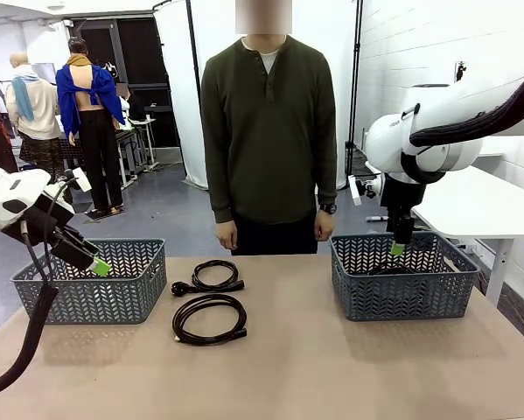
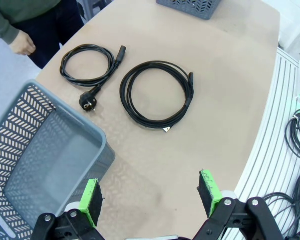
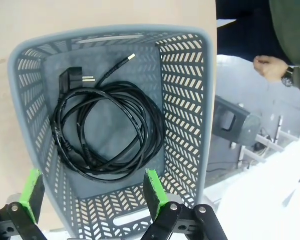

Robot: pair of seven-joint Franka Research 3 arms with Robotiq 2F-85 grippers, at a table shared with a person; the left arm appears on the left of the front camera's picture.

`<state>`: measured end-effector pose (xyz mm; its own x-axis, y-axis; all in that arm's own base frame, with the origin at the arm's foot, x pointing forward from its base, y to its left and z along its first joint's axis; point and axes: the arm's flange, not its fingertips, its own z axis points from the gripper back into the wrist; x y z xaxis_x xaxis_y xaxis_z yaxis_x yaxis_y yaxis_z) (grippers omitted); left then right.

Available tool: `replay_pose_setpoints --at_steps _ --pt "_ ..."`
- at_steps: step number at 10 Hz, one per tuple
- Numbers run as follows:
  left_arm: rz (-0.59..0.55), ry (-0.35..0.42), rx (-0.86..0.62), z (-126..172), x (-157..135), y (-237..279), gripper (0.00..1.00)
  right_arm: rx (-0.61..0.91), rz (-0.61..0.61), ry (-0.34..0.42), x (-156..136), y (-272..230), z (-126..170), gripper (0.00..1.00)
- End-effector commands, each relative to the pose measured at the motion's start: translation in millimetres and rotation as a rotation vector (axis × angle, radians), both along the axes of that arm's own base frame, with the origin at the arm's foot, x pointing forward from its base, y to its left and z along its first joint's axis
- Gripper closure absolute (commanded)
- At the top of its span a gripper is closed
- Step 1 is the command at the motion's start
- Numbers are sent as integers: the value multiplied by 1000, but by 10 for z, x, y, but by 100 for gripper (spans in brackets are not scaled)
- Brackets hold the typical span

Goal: Organize the cables according to human instructions.
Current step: Pick up a bundle of cables and place it in the basket indicated by the human.

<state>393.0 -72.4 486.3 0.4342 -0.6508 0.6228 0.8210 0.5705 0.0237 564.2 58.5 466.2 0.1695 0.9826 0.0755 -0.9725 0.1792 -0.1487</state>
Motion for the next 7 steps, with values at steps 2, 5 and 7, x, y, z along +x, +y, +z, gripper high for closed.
replay_pose_setpoints --at_steps 2,5,7 --pt "-21 -4 -17 -14 23 31 0 -1 11 -8 7 5 8 0" --pt "-21 -4 -17 -14 23 31 0 59 -165 25 -191 210 218 0" --pt "-21 -4 -17 -14 23 31 0 82 -229 3 -494 383 353 0"
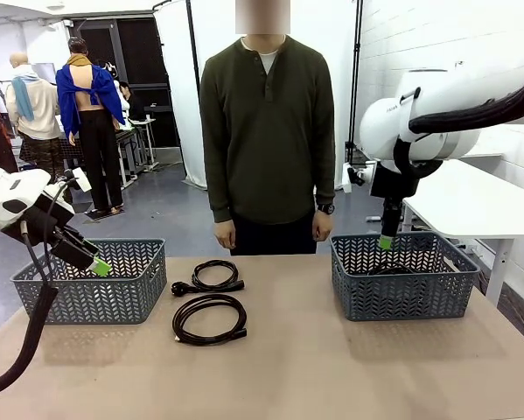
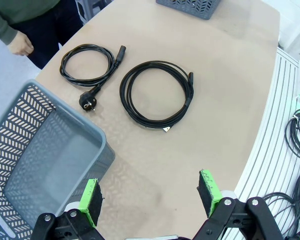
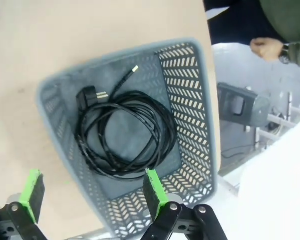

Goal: Organize the cables according to human instructions.
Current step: Pick up a bundle of cables and place it in the basket indicated by the human.

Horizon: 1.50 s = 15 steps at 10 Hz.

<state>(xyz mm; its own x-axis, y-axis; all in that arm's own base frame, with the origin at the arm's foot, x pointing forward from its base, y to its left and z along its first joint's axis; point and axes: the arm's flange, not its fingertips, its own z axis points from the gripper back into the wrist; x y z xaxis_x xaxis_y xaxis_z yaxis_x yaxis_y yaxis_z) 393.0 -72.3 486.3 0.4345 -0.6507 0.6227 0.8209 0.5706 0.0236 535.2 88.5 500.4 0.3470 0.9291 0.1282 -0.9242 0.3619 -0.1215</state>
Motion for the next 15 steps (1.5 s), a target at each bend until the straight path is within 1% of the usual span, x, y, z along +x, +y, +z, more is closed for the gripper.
replay_pose_setpoints --at_steps 1,2,3,6,7,10,12,13,15 --pt "-21 -4 -17 -13 22 31 0 46 -76 -17 -361 167 78 0" --pt "-21 -4 -17 -13 22 31 0 89 -100 -28 -486 247 128 0" --pt "-21 -4 -17 -13 22 31 0 120 -129 -55 -628 306 148 0" --pt "-21 -4 -17 -13 22 31 0 203 -99 -145 -1003 619 99 0" --pt "-21 -4 -17 -13 22 31 0 219 -103 -164 -1060 686 90 0" --pt "-21 -4 -17 -13 22 31 0 262 -64 -163 -1098 865 49 0" --pt "-21 -4 -17 -13 22 31 0 262 -58 -153 -1089 886 52 0" --pt "-21 -4 -17 -13 22 31 0 221 -58 -157 -1105 905 107 0" --pt "-21 -4 -17 -13 22 31 0 221 -58 -157 -1105 905 107 0"
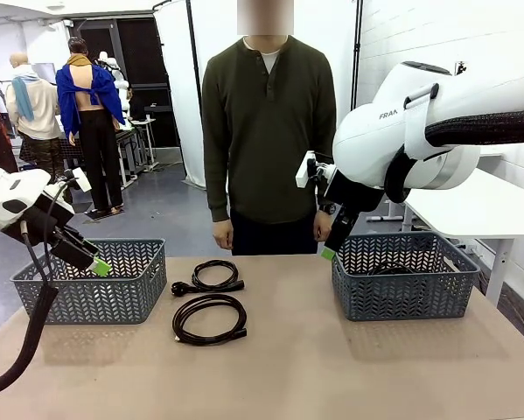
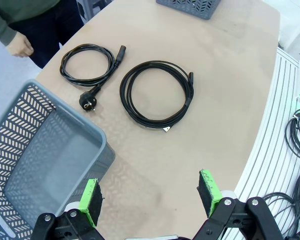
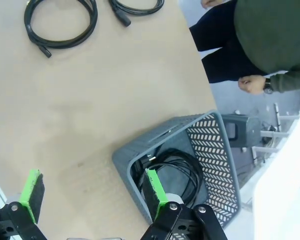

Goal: Organize the cables according to human instructions.
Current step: Pick up a bundle of cables and place it in the basket indicated by the human.

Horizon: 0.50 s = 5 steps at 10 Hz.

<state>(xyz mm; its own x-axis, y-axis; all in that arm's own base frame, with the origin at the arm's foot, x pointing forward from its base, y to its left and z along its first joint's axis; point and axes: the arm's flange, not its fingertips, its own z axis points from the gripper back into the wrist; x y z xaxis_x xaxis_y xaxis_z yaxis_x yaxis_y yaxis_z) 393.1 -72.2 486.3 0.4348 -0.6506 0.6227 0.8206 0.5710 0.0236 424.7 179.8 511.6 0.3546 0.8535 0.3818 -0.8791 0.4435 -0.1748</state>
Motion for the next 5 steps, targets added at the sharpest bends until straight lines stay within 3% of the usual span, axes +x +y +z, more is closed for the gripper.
replay_pose_setpoints --at_steps 1,5 --pt "-21 -4 -17 -14 22 29 0 0 -5 1 -1 -8 -5 0" --pt "-21 -4 -17 -14 22 29 0 0 -5 1 -1 -8 -5 0"
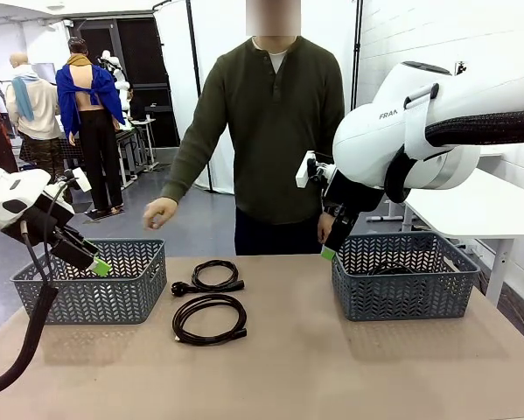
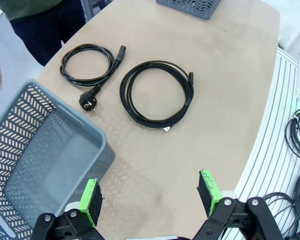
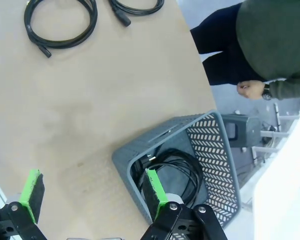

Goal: Organize the cables according to human instructions.
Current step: Pick up a bundle of cables and place it in the basket indicated by the human.

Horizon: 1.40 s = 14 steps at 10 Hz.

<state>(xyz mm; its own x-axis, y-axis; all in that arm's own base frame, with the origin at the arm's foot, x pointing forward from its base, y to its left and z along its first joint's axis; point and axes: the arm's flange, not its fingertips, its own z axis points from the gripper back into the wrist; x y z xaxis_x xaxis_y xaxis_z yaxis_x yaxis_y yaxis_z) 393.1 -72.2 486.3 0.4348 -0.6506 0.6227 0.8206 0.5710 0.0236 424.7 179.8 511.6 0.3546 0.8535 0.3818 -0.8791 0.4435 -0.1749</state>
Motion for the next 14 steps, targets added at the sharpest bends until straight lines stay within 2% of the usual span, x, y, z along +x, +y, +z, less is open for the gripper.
replay_pose_setpoints --at_steps 1,14 --pt "-21 -4 -17 -14 22 29 0 1 -5 1 -1 -8 -5 0" --pt "-21 -4 -17 -14 22 29 0 1 -5 1 -1 -8 -5 0"
